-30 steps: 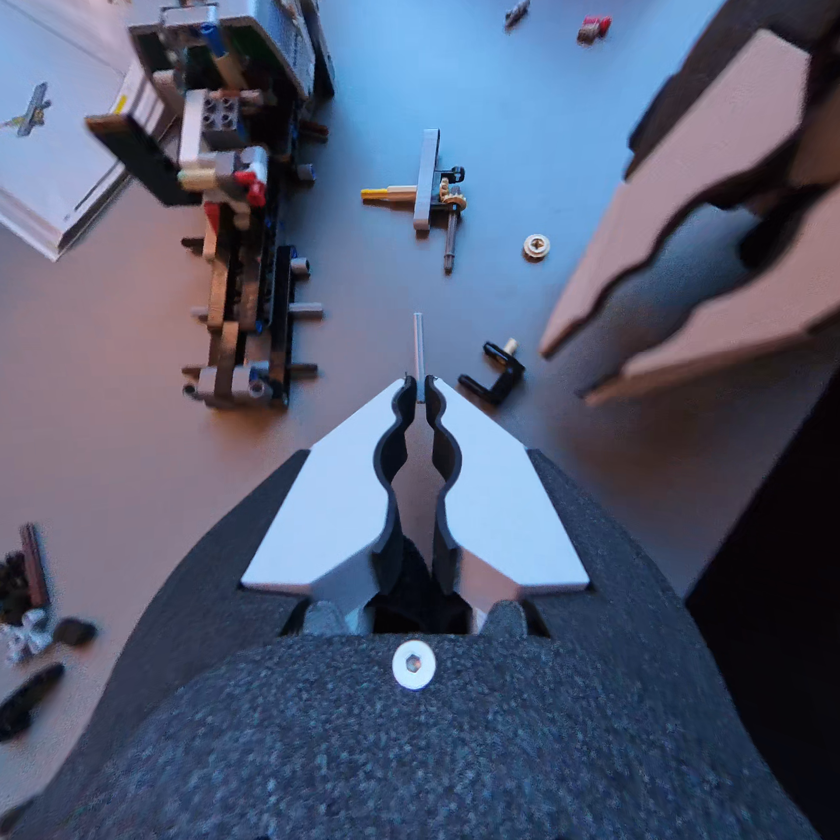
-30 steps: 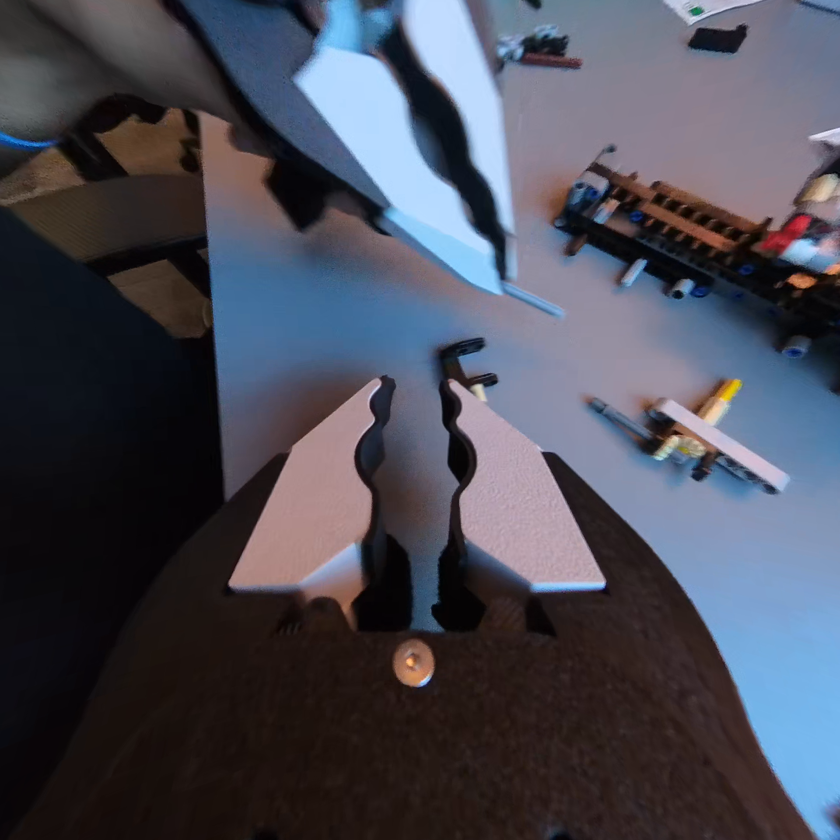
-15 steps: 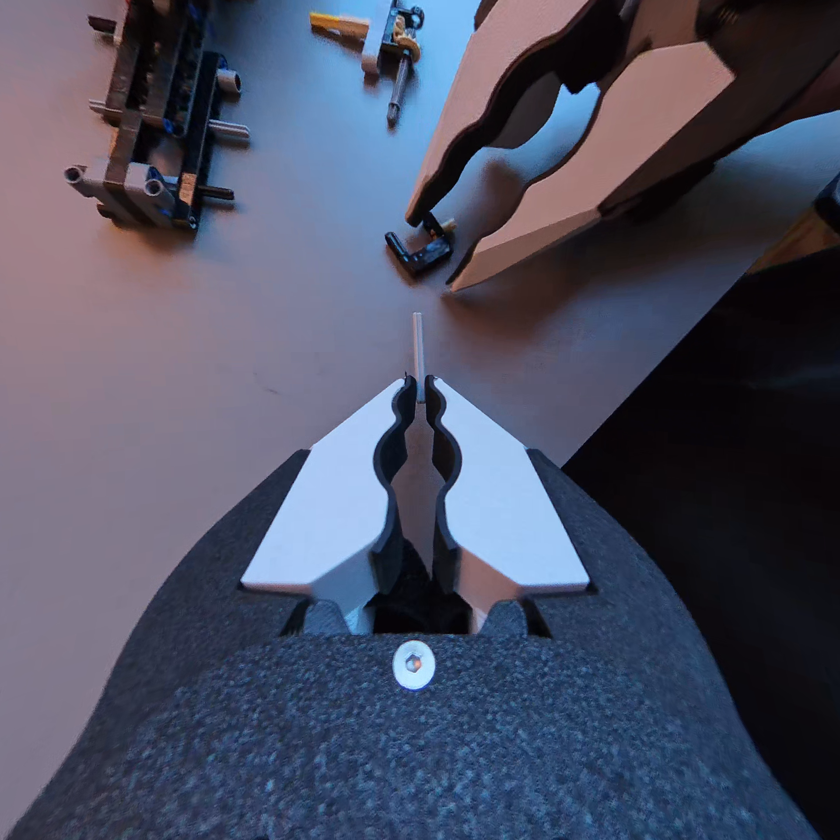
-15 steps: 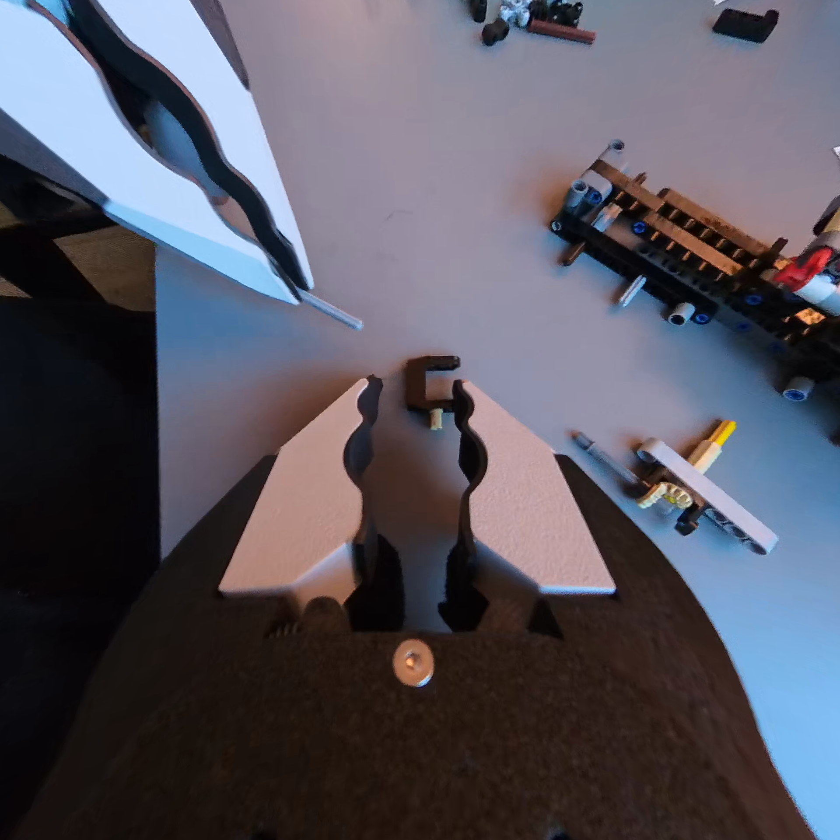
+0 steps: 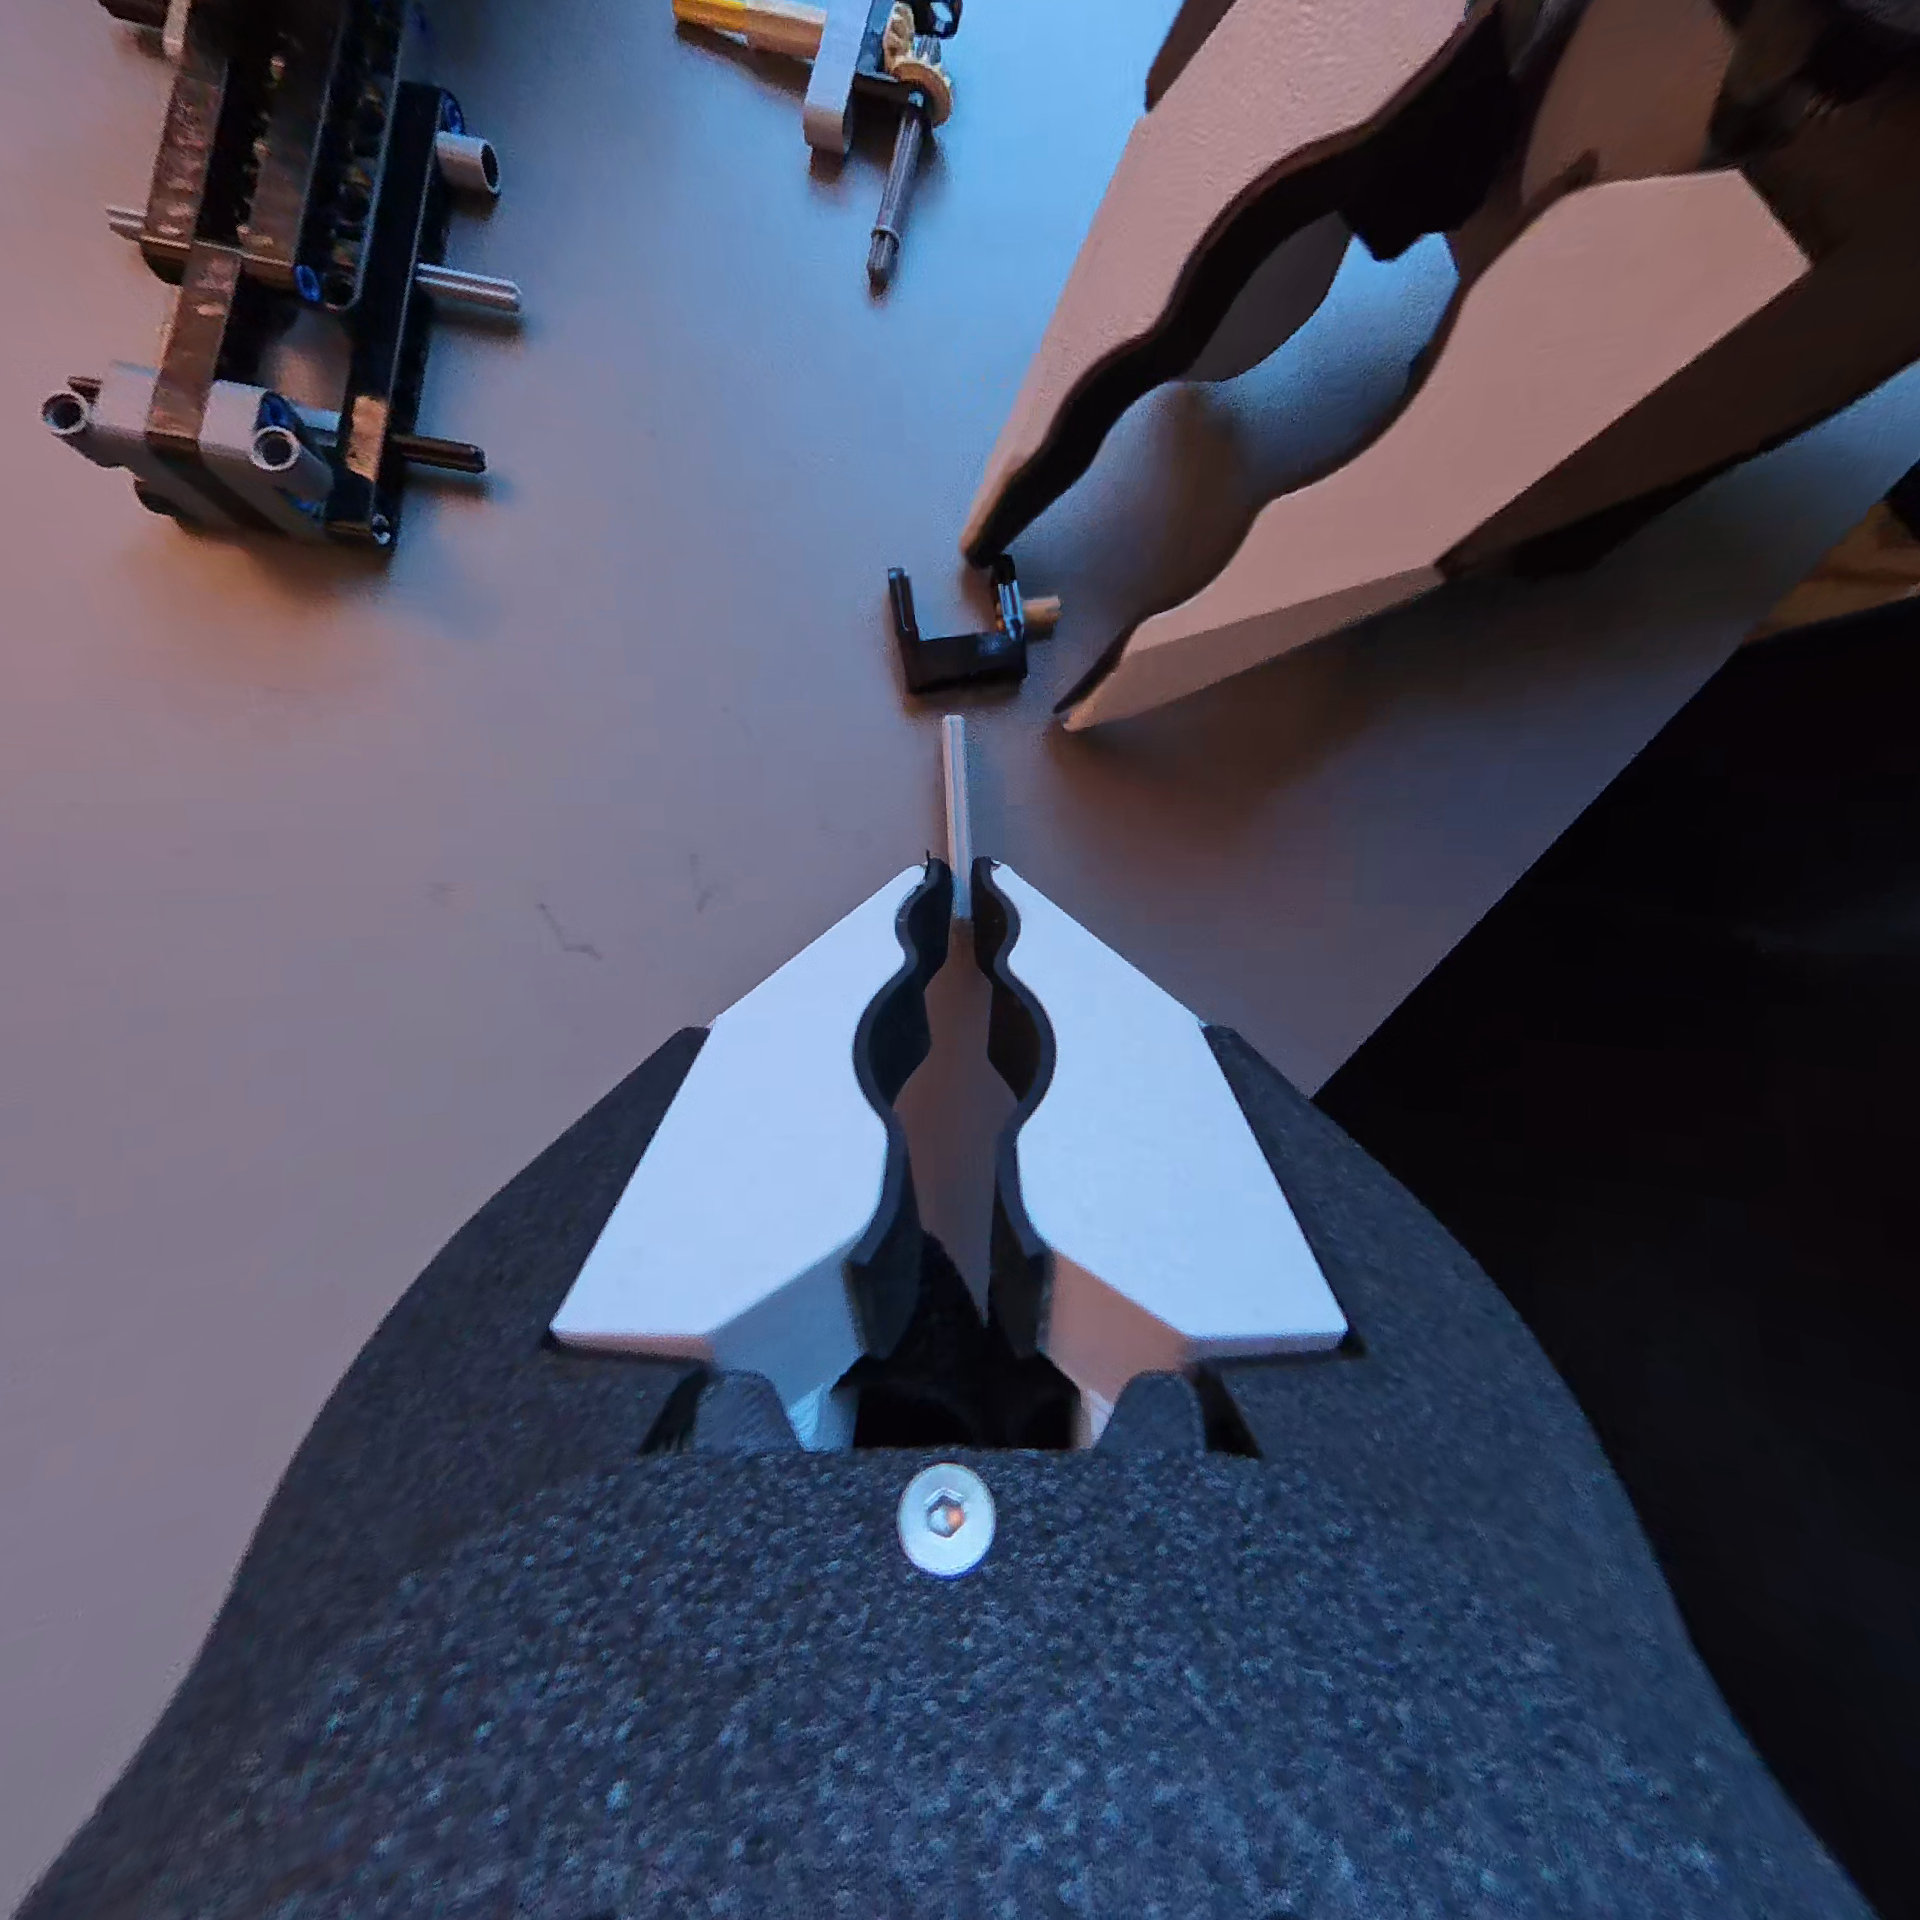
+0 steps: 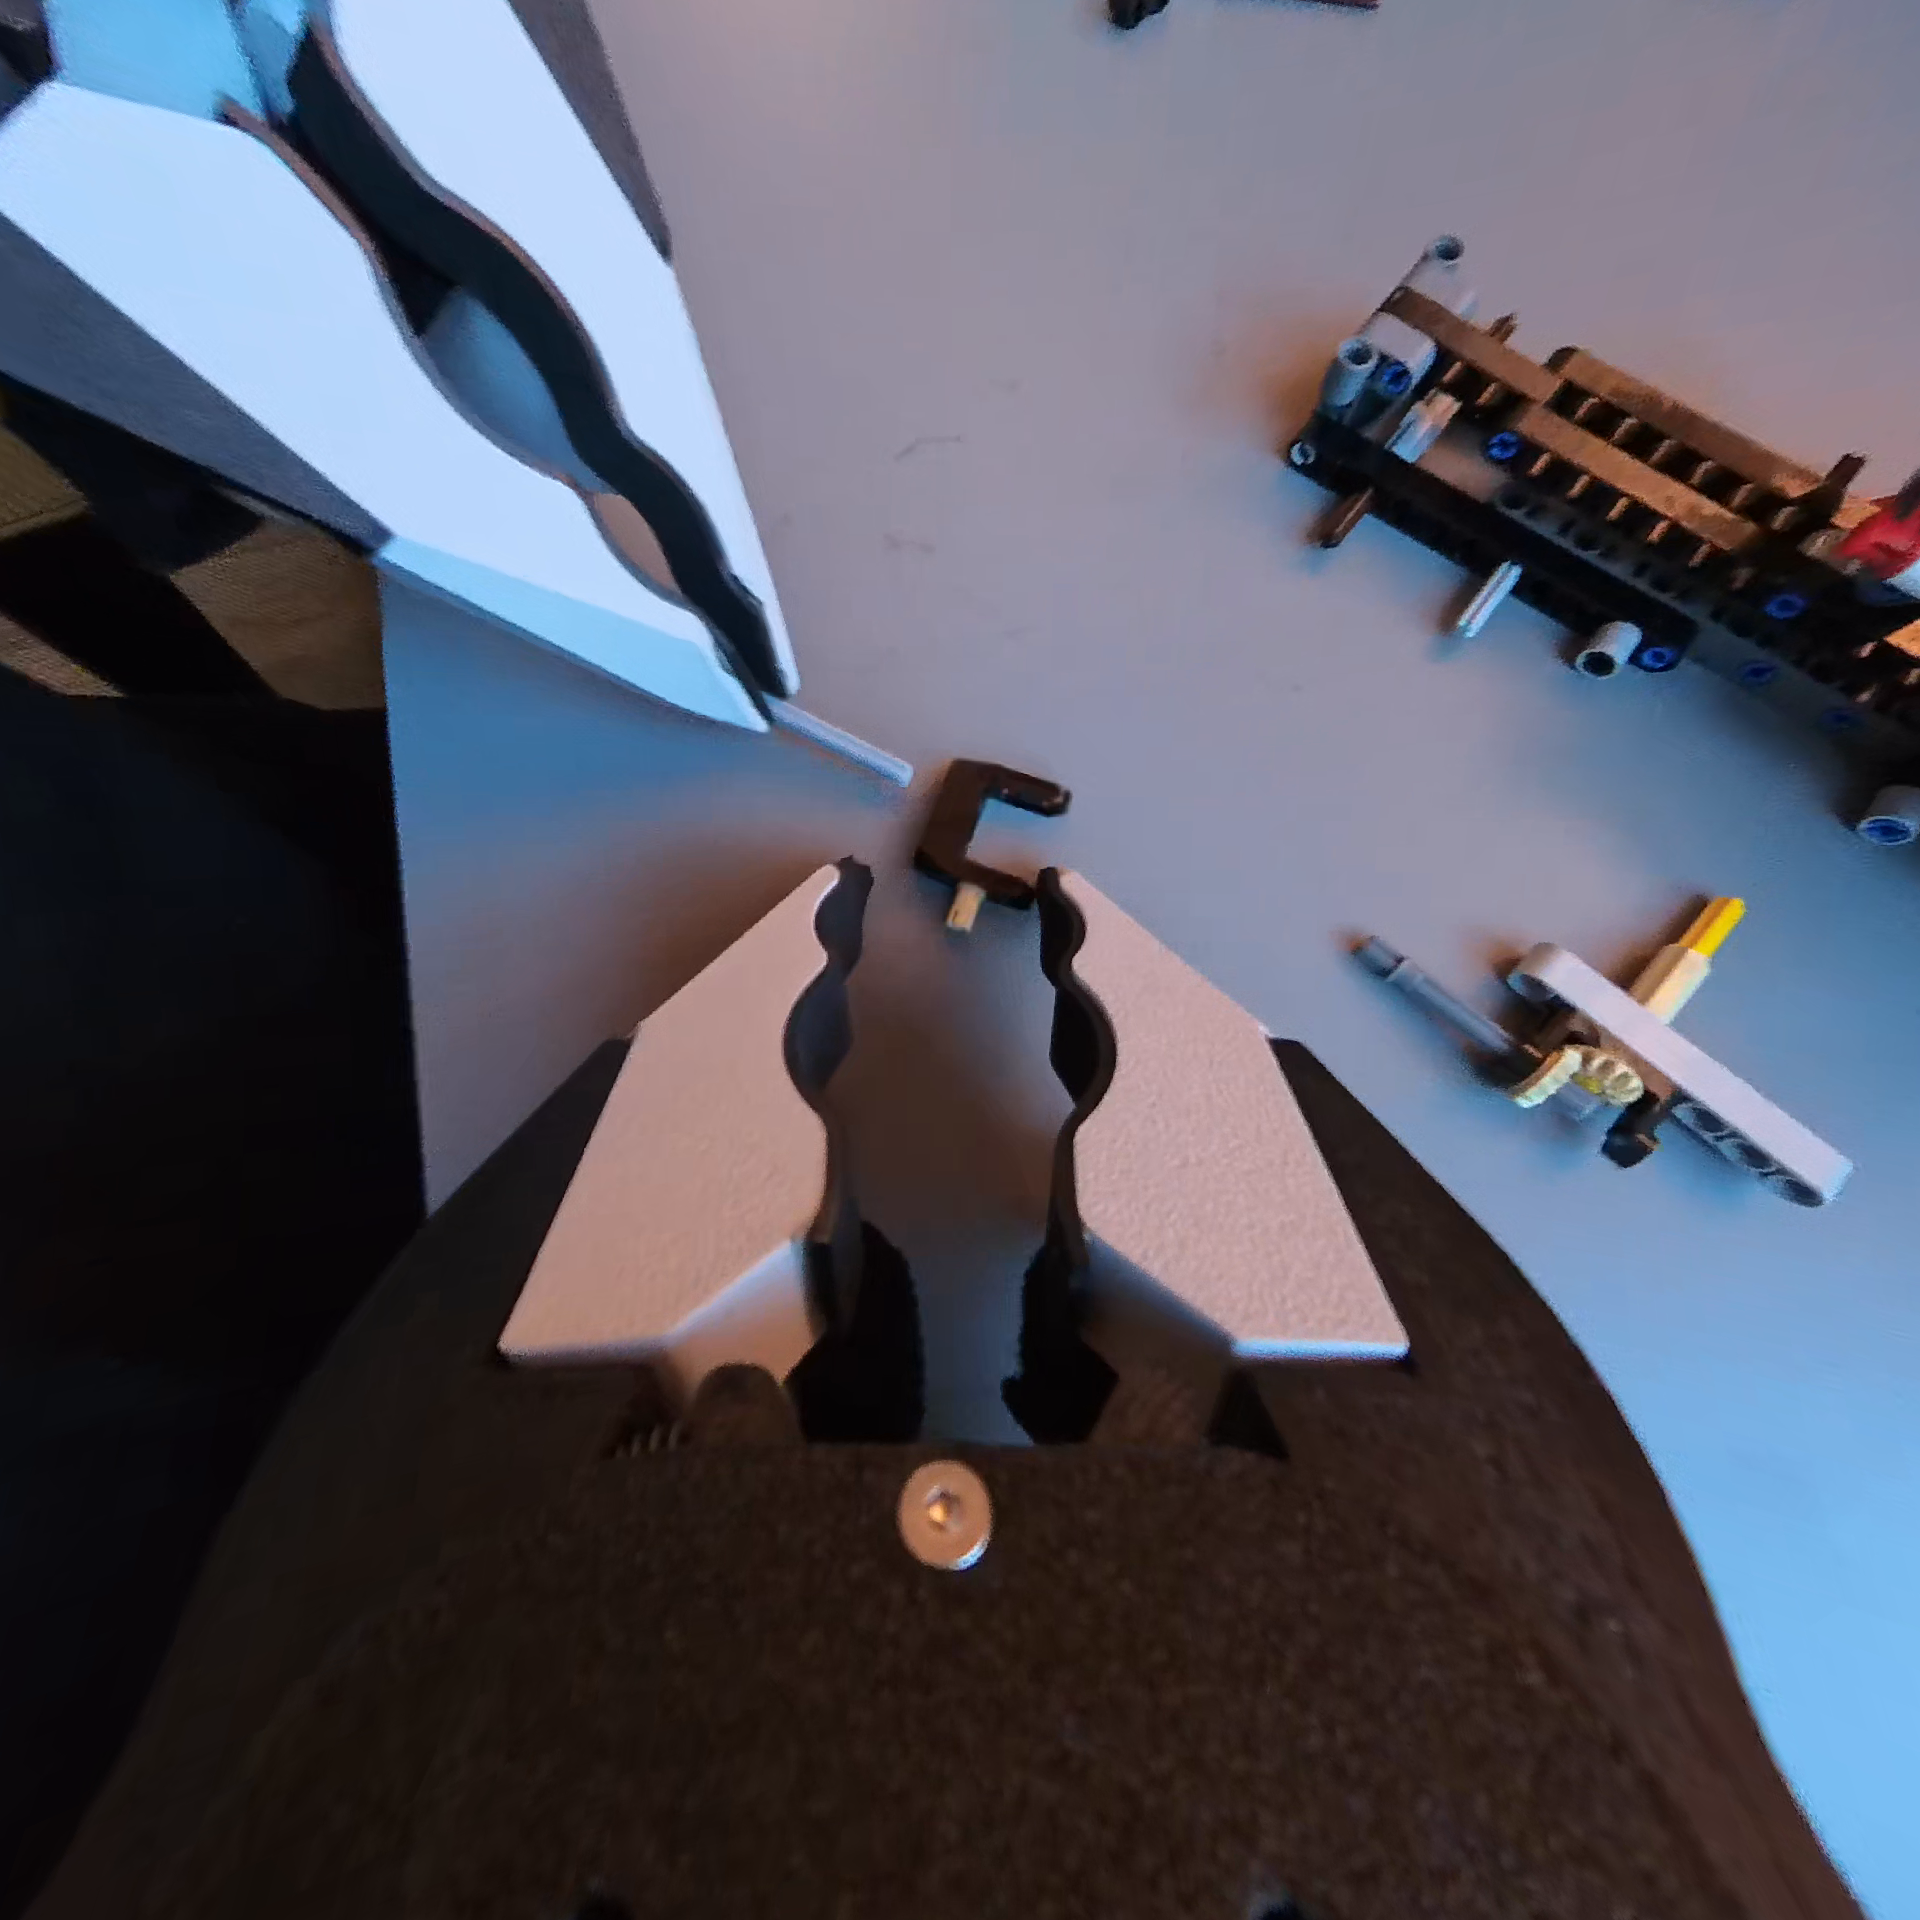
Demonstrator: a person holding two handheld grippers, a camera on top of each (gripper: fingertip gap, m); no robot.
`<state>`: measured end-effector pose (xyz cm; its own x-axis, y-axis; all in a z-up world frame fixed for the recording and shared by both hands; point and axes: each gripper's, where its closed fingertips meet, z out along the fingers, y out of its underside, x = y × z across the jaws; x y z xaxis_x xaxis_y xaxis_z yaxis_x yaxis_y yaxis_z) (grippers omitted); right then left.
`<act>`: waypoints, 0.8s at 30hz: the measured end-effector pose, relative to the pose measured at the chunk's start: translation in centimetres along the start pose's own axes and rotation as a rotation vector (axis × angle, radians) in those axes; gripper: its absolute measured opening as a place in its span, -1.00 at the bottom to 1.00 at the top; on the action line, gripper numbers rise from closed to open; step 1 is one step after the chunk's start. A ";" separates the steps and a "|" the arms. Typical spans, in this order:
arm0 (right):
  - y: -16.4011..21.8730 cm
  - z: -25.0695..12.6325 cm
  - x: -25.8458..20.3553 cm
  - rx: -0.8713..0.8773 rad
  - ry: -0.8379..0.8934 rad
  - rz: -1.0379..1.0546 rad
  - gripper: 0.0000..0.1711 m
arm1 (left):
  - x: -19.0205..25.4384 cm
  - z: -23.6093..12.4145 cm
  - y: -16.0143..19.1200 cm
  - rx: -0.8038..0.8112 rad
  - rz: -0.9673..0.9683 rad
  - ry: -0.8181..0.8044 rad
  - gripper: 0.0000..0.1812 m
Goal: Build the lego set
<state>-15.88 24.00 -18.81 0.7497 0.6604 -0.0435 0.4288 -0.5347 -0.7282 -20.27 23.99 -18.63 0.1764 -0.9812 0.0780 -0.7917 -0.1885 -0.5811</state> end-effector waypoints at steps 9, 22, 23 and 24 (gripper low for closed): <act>-0.6 0.1 0.6 0.015 0.027 -0.089 -0.54 | -0.4 0.2 0.0 -0.013 0.044 0.003 -0.98; -0.4 0.6 0.2 0.001 0.021 -0.041 -0.73 | 0.5 0.6 0.1 -0.013 -0.018 0.112 -0.99; -0.4 0.6 0.3 0.007 0.030 -0.042 -0.76 | 0.6 0.7 0.0 -0.011 -0.018 0.117 -0.99; -0.4 0.6 0.3 0.014 0.032 -0.040 -0.76 | 0.8 0.8 -0.1 -0.009 -0.015 0.123 -0.99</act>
<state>-16.16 24.73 -18.92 0.7482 0.6634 0.0074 0.4516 -0.5011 -0.7382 -19.63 23.29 -19.14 0.1152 -0.9758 0.1858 -0.7949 -0.2027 -0.5718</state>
